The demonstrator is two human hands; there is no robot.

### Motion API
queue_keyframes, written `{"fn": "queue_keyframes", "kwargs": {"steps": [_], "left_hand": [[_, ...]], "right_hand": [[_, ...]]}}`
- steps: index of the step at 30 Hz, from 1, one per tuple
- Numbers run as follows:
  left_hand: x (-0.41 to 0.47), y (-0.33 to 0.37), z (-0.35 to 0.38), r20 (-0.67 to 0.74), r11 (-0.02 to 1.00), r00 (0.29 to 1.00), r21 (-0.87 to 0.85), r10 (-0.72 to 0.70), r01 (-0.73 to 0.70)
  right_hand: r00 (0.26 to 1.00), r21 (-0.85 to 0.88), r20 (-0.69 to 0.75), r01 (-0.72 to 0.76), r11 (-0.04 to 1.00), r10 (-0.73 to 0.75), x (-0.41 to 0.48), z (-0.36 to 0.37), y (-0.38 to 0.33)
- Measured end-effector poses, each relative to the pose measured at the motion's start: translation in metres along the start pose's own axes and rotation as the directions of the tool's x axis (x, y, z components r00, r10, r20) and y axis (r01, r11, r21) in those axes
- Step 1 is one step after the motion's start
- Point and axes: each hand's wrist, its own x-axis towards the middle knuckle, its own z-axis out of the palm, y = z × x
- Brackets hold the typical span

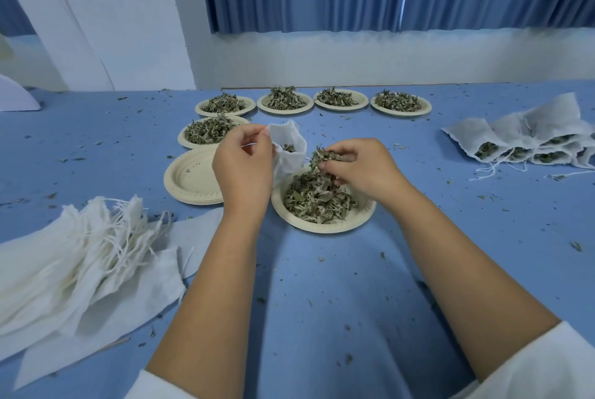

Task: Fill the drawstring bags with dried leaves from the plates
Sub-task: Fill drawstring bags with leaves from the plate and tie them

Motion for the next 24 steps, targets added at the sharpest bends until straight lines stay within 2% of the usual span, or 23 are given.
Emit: {"fn": "queue_keyframes", "kwargs": {"steps": [5,11,15,17,19,22,24], "left_hand": [[0.002,-0.001,-0.001,-0.018,1.0,1.0,0.0,-0.002,0.002],[-0.005,-0.004,0.009,0.139,0.994,0.99,0.108,-0.039,0.024],[-0.008,-0.004,0.014,0.184,0.99,0.982,0.138,-0.047,0.021],[-0.009,-0.003,0.015,0.191,0.99,0.98,0.138,-0.056,0.03],[-0.009,-0.003,0.015,0.19,0.991,0.98,0.127,-0.063,0.039],[-0.008,-0.003,0.014,0.168,0.992,0.982,0.113,-0.082,0.063],[-0.007,-0.003,0.014,0.162,0.991,0.982,0.104,-0.097,0.081]], "right_hand": [[0.997,0.388,0.033,-0.083,0.918,0.076,-0.003,-0.005,-0.006],[0.999,0.658,0.034,-0.033,0.752,0.014,-0.003,-0.01,-0.016],[0.997,0.761,0.05,0.002,0.648,-0.062,-0.006,-0.006,-0.023],[0.995,0.745,0.07,-0.008,0.667,-0.067,-0.008,0.0,-0.024],[0.996,0.645,0.065,-0.001,0.764,-0.054,-0.011,0.004,-0.022],[0.999,0.382,-0.025,0.051,0.923,-0.045,-0.011,0.005,-0.018],[0.994,0.163,-0.069,0.095,0.982,-0.085,-0.011,0.006,-0.016]]}}
